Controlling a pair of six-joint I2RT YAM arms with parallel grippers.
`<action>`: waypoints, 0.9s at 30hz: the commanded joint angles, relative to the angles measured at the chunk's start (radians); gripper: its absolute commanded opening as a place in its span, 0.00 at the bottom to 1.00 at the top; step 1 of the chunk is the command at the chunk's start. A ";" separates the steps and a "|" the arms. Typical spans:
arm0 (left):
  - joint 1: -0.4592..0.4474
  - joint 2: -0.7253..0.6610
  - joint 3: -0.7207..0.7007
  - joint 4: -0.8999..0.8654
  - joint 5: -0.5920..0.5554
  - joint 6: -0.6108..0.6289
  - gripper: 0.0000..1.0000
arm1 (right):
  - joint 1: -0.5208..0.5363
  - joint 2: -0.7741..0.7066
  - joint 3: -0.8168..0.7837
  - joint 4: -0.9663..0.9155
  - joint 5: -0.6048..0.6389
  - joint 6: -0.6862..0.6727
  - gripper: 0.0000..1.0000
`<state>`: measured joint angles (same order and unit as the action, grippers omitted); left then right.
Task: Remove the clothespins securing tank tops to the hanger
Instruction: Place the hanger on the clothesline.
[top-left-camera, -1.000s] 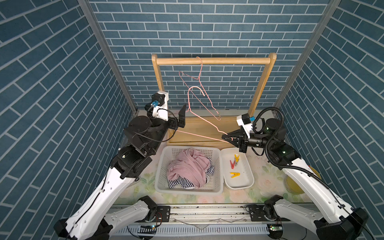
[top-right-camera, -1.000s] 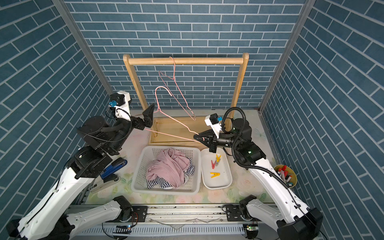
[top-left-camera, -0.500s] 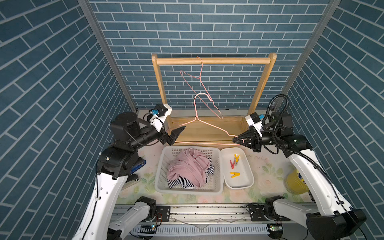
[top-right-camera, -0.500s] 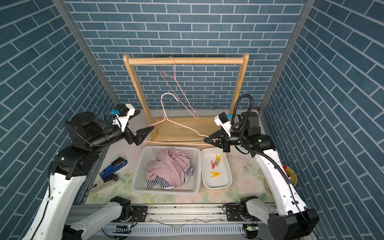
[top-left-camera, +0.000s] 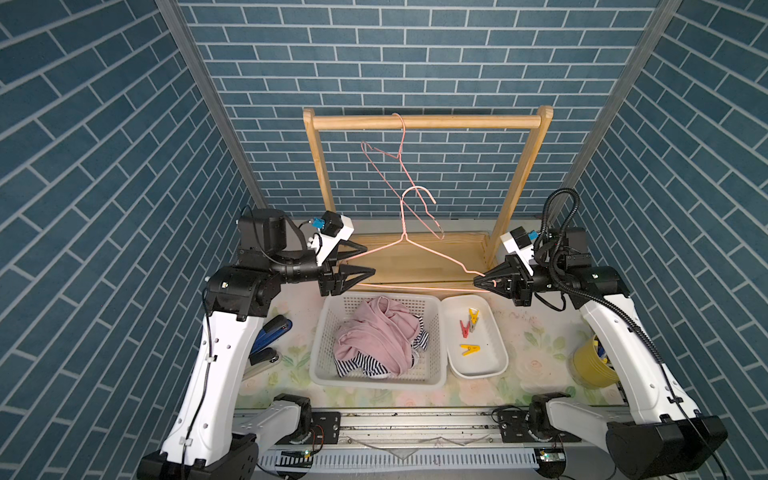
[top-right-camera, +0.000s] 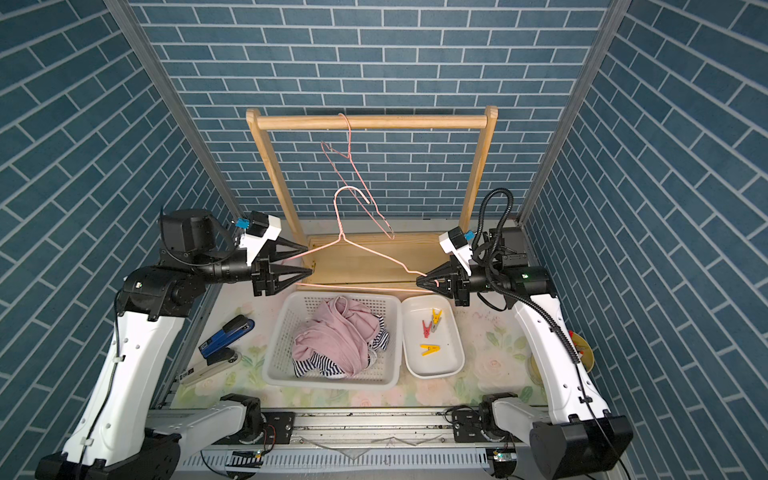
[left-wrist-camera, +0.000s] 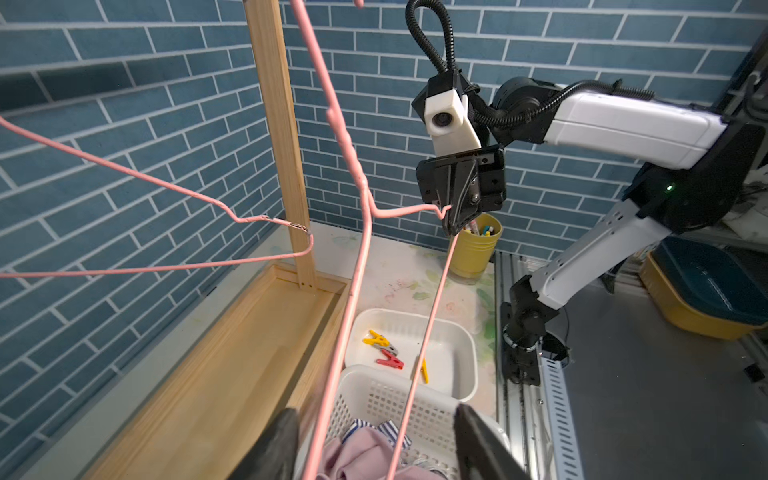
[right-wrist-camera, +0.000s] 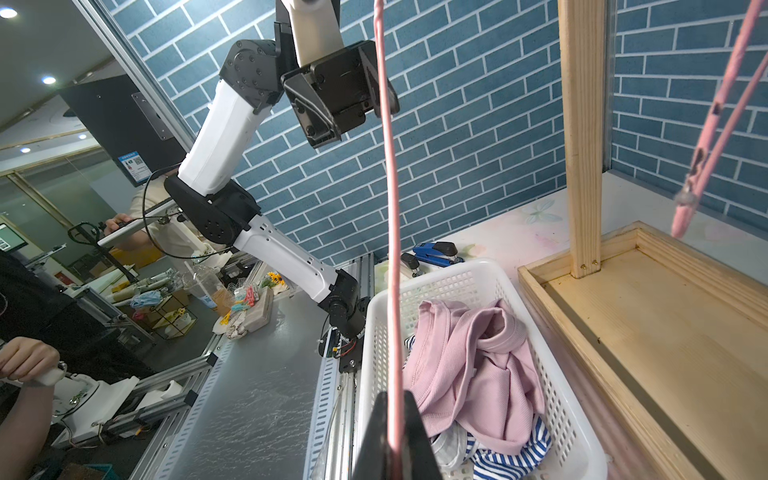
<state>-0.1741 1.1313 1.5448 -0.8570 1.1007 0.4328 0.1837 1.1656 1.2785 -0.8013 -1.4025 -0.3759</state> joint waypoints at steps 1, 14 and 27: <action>0.007 0.022 0.005 -0.048 0.022 0.020 0.53 | -0.008 0.011 0.039 -0.027 -0.037 -0.093 0.00; 0.005 -0.003 -0.031 0.012 -0.003 -0.004 0.05 | -0.010 -0.003 0.047 0.075 0.019 -0.001 0.00; 0.004 -0.102 -0.101 0.145 -0.087 -0.065 0.00 | -0.009 -0.199 -0.095 0.373 0.398 0.253 0.54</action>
<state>-0.1745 1.0683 1.4723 -0.8017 1.0370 0.4179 0.1776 1.0275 1.2095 -0.5468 -1.1385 -0.1982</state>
